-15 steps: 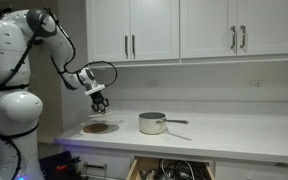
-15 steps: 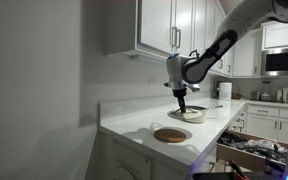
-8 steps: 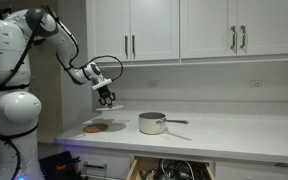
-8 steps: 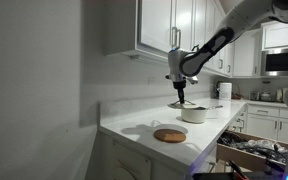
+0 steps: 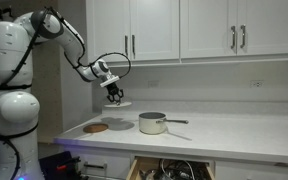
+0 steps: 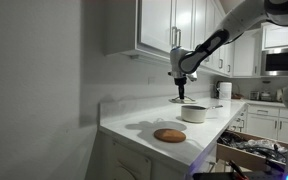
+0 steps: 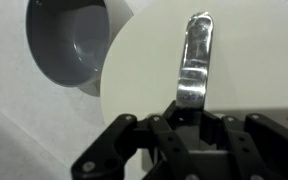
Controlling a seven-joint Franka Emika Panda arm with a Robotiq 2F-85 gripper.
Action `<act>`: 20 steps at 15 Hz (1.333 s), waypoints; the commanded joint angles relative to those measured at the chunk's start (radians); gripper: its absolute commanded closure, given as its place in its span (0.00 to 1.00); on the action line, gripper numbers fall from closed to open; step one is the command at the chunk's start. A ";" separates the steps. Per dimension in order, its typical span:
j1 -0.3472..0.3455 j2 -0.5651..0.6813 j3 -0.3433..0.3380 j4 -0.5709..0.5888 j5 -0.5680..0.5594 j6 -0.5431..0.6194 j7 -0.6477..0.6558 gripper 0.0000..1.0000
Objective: Close the top cupboard drawer, open the second bottom drawer from the left, and close the pot
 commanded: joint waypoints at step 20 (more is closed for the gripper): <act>-0.099 0.311 -0.140 0.405 0.025 -0.088 -0.063 0.98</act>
